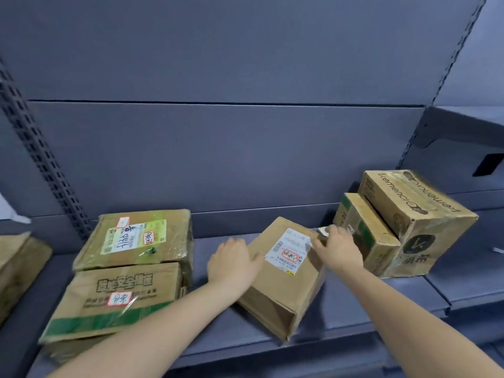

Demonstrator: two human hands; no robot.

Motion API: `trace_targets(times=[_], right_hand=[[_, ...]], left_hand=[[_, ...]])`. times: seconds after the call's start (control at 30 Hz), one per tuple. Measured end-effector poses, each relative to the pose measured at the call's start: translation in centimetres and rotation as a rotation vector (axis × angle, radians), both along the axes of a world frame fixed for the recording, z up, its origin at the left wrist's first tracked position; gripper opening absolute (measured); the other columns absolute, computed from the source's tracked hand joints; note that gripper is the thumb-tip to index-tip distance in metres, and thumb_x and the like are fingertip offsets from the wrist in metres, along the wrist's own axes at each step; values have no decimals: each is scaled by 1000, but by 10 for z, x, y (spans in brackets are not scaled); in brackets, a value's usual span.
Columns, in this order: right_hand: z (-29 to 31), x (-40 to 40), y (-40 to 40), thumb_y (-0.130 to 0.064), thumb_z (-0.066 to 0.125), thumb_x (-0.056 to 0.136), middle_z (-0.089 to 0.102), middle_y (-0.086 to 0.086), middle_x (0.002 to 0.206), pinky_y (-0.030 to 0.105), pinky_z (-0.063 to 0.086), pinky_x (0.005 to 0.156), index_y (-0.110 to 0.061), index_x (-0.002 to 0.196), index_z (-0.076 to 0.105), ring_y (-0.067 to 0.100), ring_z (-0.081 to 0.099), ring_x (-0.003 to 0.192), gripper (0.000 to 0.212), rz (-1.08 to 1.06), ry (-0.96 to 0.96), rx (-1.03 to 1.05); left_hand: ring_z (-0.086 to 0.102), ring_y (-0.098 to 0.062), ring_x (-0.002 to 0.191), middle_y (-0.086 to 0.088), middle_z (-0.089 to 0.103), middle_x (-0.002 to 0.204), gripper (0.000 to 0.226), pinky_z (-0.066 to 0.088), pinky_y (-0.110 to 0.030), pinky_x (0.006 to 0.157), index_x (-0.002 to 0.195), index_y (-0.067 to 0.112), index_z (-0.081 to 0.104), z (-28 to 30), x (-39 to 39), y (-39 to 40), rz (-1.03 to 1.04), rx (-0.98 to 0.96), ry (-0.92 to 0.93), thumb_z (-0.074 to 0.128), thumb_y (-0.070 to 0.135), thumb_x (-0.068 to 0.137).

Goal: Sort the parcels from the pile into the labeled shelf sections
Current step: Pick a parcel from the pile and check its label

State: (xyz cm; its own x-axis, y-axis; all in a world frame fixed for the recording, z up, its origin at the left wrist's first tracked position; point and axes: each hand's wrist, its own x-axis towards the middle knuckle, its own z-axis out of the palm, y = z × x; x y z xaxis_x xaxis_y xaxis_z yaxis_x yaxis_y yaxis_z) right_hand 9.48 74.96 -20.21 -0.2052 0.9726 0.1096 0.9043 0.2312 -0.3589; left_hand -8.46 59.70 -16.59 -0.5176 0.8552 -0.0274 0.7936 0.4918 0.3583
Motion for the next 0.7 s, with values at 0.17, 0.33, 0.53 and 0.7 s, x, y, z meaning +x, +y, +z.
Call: trace_targets(times=[0.17,0.33,0.53,0.7], right_hand=[[-7,-17,16,-45,46,96,39,6,150,41,41,105,-14,150,30,27,39,135,63,86,-69,-181],[-4,-20,12,-45,44,95,51,5,139,38,43,96,-19,140,42,27,46,125,52,89,-113,-194],[0,-20,-19,-53,48,90,52,9,130,37,44,88,-17,127,51,30,53,115,51,46,-71,-185],[4,-18,-62,-49,49,93,52,11,128,36,43,84,-14,136,38,32,55,114,57,68,14,-170]], left_hand=[[58,-27,109,-4,63,113,46,48,-31,85,112,17,60,-16,-9,-17,8,-212,-200,35,52,94],[59,-29,109,-7,63,120,53,48,-31,89,119,17,63,-37,-9,-8,69,-240,-335,36,55,93],[64,-33,102,-14,62,120,45,50,-28,70,127,2,52,-45,-31,24,290,-84,-531,50,33,95],[55,-33,117,-13,54,132,53,37,-28,76,139,2,37,-36,-51,38,229,-54,-320,48,33,98]])
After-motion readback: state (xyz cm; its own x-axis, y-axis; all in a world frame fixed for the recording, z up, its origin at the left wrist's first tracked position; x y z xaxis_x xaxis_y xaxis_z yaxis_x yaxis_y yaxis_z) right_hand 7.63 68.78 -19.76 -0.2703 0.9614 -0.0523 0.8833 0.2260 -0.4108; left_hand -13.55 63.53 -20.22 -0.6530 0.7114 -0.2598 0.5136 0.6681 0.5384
